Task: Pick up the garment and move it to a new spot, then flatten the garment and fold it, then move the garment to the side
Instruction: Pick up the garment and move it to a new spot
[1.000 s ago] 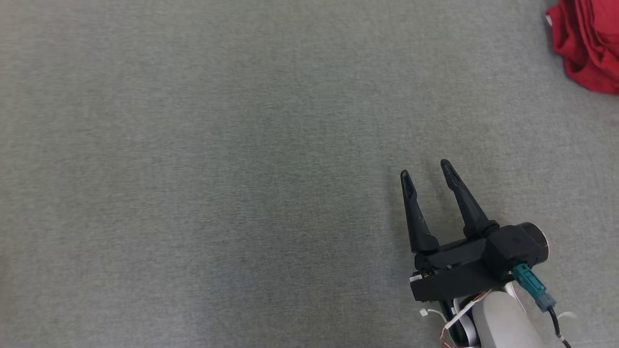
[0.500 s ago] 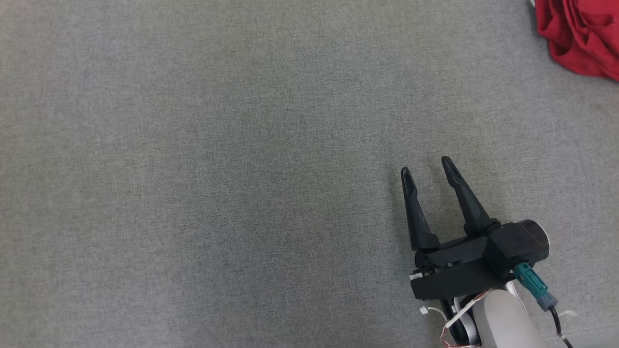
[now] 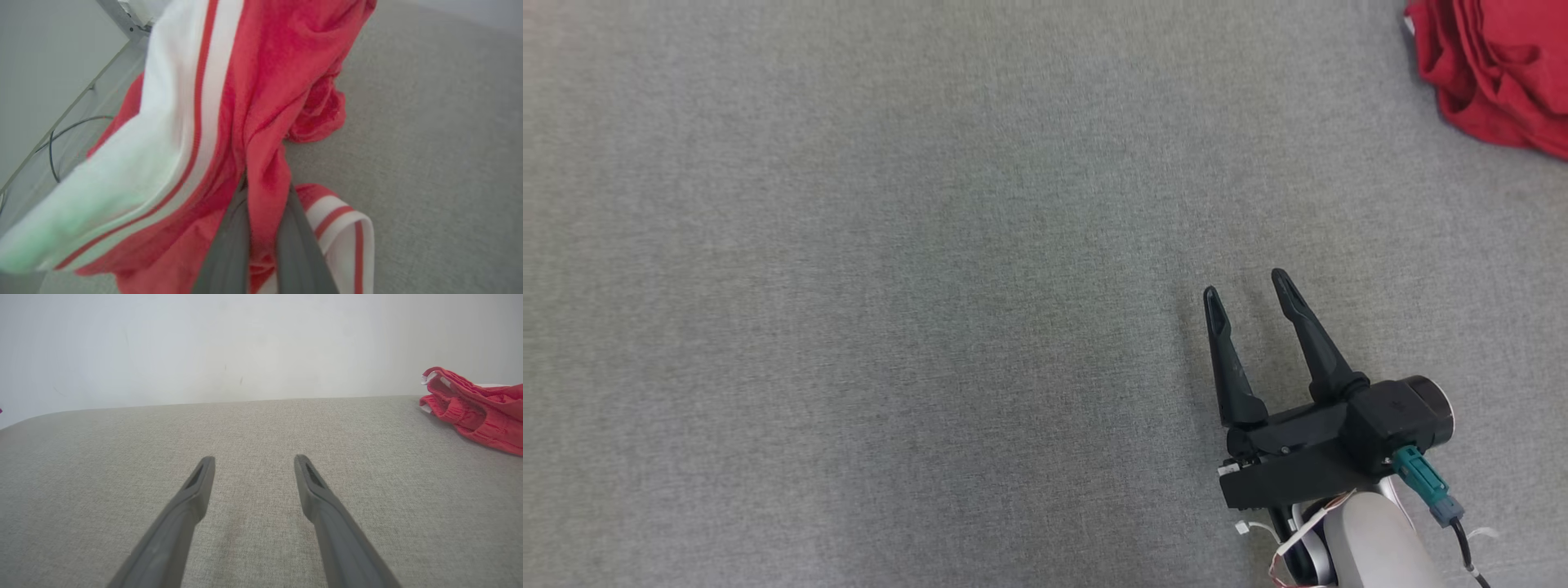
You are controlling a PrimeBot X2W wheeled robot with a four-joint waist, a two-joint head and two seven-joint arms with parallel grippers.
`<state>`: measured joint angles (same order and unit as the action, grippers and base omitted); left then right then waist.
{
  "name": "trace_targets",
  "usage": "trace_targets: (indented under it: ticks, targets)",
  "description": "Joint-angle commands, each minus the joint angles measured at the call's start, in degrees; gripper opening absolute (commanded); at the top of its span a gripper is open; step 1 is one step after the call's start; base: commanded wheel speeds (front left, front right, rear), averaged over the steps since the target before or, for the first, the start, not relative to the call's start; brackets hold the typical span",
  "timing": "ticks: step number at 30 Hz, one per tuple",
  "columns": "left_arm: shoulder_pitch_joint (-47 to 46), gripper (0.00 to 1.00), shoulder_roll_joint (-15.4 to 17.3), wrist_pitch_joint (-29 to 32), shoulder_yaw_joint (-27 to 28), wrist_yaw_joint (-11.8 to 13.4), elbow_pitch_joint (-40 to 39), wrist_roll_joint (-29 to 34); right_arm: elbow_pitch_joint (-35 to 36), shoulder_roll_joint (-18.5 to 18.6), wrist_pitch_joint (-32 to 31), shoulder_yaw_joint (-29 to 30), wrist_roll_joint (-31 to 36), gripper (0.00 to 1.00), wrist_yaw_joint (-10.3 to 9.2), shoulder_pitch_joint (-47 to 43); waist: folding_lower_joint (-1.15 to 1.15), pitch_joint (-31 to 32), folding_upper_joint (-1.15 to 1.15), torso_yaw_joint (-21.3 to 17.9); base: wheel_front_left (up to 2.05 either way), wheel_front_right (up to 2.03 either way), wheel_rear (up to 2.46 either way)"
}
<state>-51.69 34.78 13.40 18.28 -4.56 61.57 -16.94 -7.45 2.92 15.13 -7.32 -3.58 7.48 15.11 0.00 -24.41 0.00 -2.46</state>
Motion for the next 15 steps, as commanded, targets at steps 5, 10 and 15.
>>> trace_targets:
  ticks: [5, 10, 15]
  targets:
    - [-4.2, 0.00, -0.6, -9.2, -1.2, -1.5, -1.8, -0.5, -0.4, -0.1, 0.0, 0.2, -0.5, 1.00, 0.05, -1.5, 0.00, 3.5, 0.00, 1.4, 0.00, 0.00, 0.00]
    - [-8.5, 0.00, -2.2, -15.9, -4.4, -2.6, -3.7, -0.4, -0.8, -0.1, 0.0, -0.1, -1.1, 1.00, 0.05, -2.7, 0.00, 6.8, 0.00, 2.0, 0.00, 0.00, 0.00]
    - [-13.0, 0.00, -5.3, -19.3, -9.5, -2.9, -7.6, -1.8, -1.2, -0.1, 0.0, 0.3, -1.7, 1.00, 0.05, -4.0, 0.00, 9.8, 0.00, 1.9, 0.00, 0.00, 0.00]
